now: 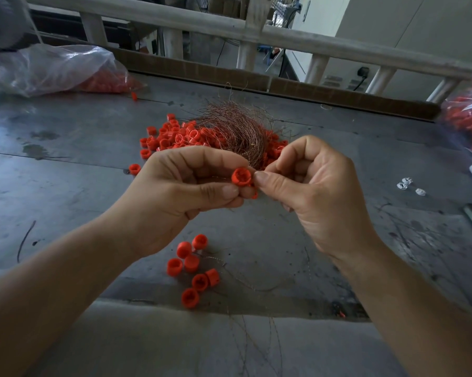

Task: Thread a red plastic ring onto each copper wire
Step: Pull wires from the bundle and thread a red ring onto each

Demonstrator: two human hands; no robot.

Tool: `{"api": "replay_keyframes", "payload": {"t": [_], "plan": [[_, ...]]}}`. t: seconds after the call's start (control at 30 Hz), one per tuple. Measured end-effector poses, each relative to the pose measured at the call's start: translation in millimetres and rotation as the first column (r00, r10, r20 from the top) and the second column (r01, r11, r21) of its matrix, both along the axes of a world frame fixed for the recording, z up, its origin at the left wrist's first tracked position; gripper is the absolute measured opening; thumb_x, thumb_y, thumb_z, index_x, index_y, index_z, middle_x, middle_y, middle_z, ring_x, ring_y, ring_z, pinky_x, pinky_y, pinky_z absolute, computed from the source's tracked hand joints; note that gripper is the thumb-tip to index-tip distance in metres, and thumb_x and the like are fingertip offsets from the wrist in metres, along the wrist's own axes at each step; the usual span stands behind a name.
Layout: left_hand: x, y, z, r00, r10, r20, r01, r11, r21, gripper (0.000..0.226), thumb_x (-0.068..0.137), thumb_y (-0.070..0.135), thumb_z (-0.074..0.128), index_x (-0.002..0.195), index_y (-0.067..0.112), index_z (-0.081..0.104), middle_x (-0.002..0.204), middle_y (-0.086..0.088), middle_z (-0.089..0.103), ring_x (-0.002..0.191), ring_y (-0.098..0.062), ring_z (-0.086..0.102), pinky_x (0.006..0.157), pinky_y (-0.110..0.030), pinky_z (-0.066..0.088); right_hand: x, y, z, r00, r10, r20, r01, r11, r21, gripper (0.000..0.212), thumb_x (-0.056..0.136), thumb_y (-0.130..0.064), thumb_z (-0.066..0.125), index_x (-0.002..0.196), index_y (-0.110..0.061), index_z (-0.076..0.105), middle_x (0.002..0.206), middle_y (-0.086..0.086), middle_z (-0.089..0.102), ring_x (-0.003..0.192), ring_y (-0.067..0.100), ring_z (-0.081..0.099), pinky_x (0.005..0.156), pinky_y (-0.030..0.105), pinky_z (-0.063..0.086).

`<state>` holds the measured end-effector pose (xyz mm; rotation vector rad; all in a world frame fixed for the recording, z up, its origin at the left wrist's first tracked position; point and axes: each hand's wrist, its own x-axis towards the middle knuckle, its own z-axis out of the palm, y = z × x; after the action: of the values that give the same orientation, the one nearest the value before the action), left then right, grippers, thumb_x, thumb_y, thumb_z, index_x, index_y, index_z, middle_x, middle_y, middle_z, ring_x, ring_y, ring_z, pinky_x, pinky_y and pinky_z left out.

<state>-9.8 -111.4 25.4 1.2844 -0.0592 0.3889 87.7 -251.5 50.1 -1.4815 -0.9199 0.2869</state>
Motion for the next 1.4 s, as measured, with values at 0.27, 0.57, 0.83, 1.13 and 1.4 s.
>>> {"api": "replay_keyframes", "payload": {"t": [0.27, 0.57, 0.83, 1.13, 1.4], "plan": [[-1, 0, 0, 1.000, 0.002, -0.011, -0.002, 1.000, 0.003, 0.026, 0.058, 0.010, 0.067, 0.083, 0.014, 0.075, 0.082, -0.007, 0.073, 0.076, -0.017, 0.071, 0.064, -0.019, 0.054, 0, 0, 1, 0.999, -0.022, 0.028, 0.023, 1.000, -0.010, 0.029, 0.069, -0.002, 0.074, 0.066, -0.018, 0.050, 0.065, 0.002, 0.062, 0.056, 0.008, 0.054, 0.049, 0.013, 0.040], [0, -1, -1, 1.000, 0.021, -0.012, -0.021, 1.000, 0.018, 0.026, 0.059, 0.011, 0.067, 0.084, 0.015, 0.075, 0.083, -0.007, 0.073, 0.075, -0.016, 0.071, 0.064, -0.018, 0.054, 0, -1, 0, 0.999, -0.038, 0.030, 0.038, 0.999, -0.018, 0.030, 0.069, -0.002, 0.074, 0.066, -0.018, 0.049, 0.064, 0.000, 0.062, 0.057, 0.009, 0.054, 0.048, 0.014, 0.041], [0, -3, 1, 0.999, 0.033, -0.005, -0.034, 0.999, -0.013, 0.025, 0.058, 0.011, 0.066, 0.081, 0.014, 0.076, 0.082, -0.008, 0.073, 0.072, -0.014, 0.070, 0.060, -0.018, 0.054, 1, -2, -1, 1.000, 0.013, 0.011, -0.012, 0.999, -0.046, 0.026, 0.071, 0.004, 0.070, 0.067, -0.014, 0.052, 0.068, 0.016, 0.063, 0.056, 0.018, 0.056, 0.048, 0.023, 0.047], [0, -4, 1, 0.999, -0.041, -0.001, 0.041, 0.998, -0.058, 0.022, 0.061, 0.008, 0.064, 0.081, 0.012, 0.074, 0.082, -0.009, 0.073, 0.075, -0.016, 0.070, 0.062, -0.018, 0.054, 4, -1, -5, 0.995, 0.072, -0.067, -0.076, 0.995, -0.066, 0.027, 0.070, 0.007, 0.069, 0.068, -0.014, 0.052, 0.060, -0.001, 0.064, 0.054, 0.010, 0.061, 0.048, 0.021, 0.047], [1, -4, 2, 0.999, -0.003, -0.053, -0.003, 0.993, -0.117, 0.022, 0.056, 0.008, 0.066, 0.076, 0.010, 0.075, 0.078, -0.008, 0.073, 0.074, -0.016, 0.071, 0.063, -0.018, 0.054, 64, -13, -10, 0.918, -0.291, 0.269, 0.355, 0.906, -0.229, 0.022, 0.078, -0.009, 0.068, 0.070, -0.027, 0.058, 0.070, -0.003, 0.063, 0.068, 0.012, 0.061, 0.071, 0.028, 0.050]]}}
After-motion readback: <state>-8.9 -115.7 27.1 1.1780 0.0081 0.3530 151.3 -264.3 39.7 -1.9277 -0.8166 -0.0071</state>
